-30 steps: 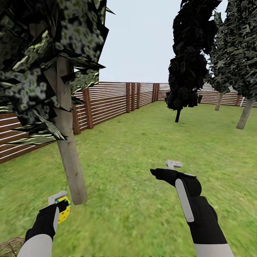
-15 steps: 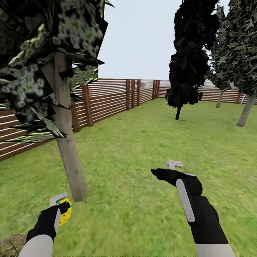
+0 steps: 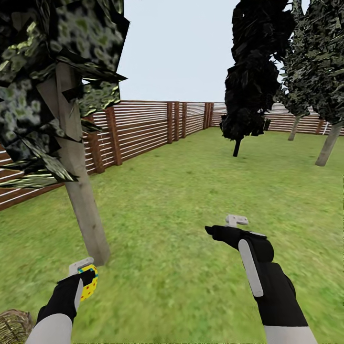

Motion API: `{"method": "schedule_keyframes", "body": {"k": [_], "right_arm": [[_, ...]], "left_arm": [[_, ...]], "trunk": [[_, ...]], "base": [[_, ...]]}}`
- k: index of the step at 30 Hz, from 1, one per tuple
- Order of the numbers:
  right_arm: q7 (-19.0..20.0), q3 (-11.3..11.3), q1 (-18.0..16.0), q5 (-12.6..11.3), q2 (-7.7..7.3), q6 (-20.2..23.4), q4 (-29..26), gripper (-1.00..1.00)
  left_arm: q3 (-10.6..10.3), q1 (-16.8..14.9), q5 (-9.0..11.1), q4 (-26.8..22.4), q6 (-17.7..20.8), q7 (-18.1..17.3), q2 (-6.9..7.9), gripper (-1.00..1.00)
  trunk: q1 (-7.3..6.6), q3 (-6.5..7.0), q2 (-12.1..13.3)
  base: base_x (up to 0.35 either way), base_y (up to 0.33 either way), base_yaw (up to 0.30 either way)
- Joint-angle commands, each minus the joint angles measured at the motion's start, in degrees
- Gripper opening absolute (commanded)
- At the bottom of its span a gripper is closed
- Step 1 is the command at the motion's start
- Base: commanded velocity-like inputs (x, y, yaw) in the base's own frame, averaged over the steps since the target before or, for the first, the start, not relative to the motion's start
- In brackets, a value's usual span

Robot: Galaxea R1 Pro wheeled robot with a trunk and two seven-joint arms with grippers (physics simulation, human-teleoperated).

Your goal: Take the three Easter eggs out of the wicker basket on the lawn in the garden, then place them on the lawn next to a single tree (choose any tree) so that all three eggs are next to the same tree and none are left in the basket.

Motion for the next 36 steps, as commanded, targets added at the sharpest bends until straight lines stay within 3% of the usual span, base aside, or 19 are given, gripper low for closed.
{"method": "schedule_keyframes", "body": {"k": [1, 14, 36], "right_arm": [[-0.5, 0.0, 0.0, -0.6, 0.01, 0.2, 0.0, 1.0], [-0.5, -0.1, 0.0, -0.6, 0.01, 0.2, 0.0, 1.0], [-0.4, 0.0, 0.0, -0.5, -0.02, 0.2, -0.2, 1.0]], "left_arm": [[0.2, -0.1, -0.2, -0.1, 0.2, 0.0, -0.07, -1.0], [0.0, -0.1, -0.2, 0.3, -0.6, 0.0, -0.07, -1.0], [0.0, -0.1, -0.2, 1.7, -1.0, 0.0, 0.0, -1.0]], "trunk": [[0.0, -0.16, 0.0], [0.0, -1.38, 0.0], [0.0, -2.06, 0.0]], "base": [[0.0, -0.277, 0.0], [0.032, -0.278, 0.0], [0.213, -0.252, 0.0]]}}
